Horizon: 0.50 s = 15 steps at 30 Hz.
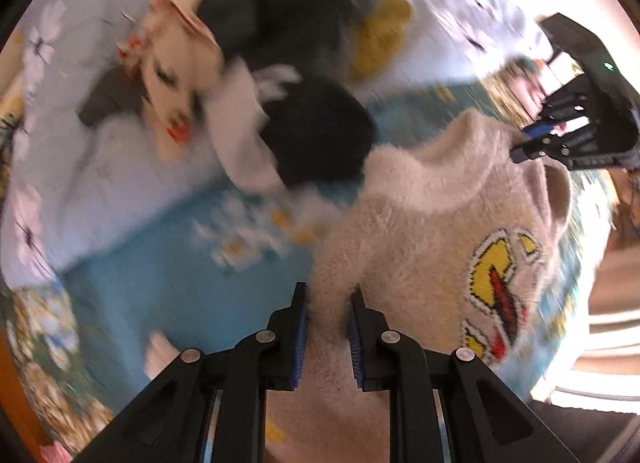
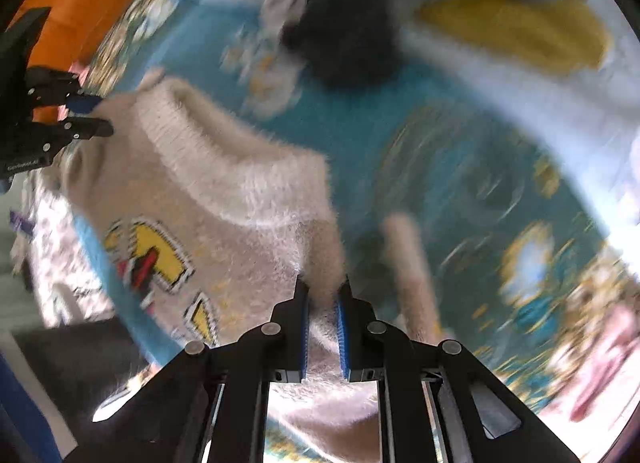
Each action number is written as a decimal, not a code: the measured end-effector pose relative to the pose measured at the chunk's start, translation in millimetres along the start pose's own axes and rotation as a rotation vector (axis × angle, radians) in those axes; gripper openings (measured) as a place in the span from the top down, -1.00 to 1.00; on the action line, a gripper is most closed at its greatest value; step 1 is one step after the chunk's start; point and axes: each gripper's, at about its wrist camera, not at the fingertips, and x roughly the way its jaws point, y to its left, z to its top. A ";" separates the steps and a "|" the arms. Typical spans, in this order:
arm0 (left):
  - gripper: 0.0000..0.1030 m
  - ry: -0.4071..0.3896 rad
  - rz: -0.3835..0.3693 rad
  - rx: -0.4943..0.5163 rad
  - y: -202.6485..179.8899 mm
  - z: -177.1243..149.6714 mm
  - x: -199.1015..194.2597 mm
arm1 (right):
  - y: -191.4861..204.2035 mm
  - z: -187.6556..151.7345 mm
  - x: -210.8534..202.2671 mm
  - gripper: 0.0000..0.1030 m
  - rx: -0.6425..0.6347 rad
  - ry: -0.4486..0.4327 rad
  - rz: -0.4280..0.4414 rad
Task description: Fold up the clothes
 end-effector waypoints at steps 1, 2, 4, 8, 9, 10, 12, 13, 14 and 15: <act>0.62 -0.023 0.031 -0.003 6.4 11.9 -0.5 | -7.6 14.4 -9.5 0.77 -0.003 -0.033 -0.037; 0.62 -0.042 0.068 -0.002 12.4 23.6 0.2 | -13.2 26.0 -16.3 0.77 -0.005 -0.058 -0.069; 0.62 -0.079 0.141 -0.001 24.4 47.0 1.6 | -22.6 53.8 -26.3 0.77 -0.002 -0.108 -0.138; 0.62 -0.105 0.265 -0.020 35.6 83.0 21.4 | -37.7 97.1 -29.9 0.77 0.026 -0.168 -0.264; 0.62 -0.099 0.286 -0.031 38.4 88.9 28.0 | -43.1 106.7 -28.5 0.77 0.049 -0.184 -0.292; 0.62 -0.093 0.307 -0.041 41.4 94.8 34.6 | -47.5 113.5 -25.9 0.77 0.069 -0.192 -0.314; 0.62 -0.070 0.343 -0.065 46.3 103.9 53.8 | -55.5 123.9 -17.3 0.77 0.121 -0.191 -0.334; 0.62 -0.057 0.361 -0.077 48.1 106.4 62.8 | -59.3 128.8 -13.1 0.77 0.145 -0.191 -0.344; 0.62 -0.042 0.369 -0.089 49.6 107.0 70.4 | -62.1 131.7 -10.4 0.77 0.153 -0.187 -0.353; 0.61 -0.027 0.376 -0.100 51.0 107.4 78.0 | -65.2 128.9 -8.9 0.77 0.156 -0.183 -0.365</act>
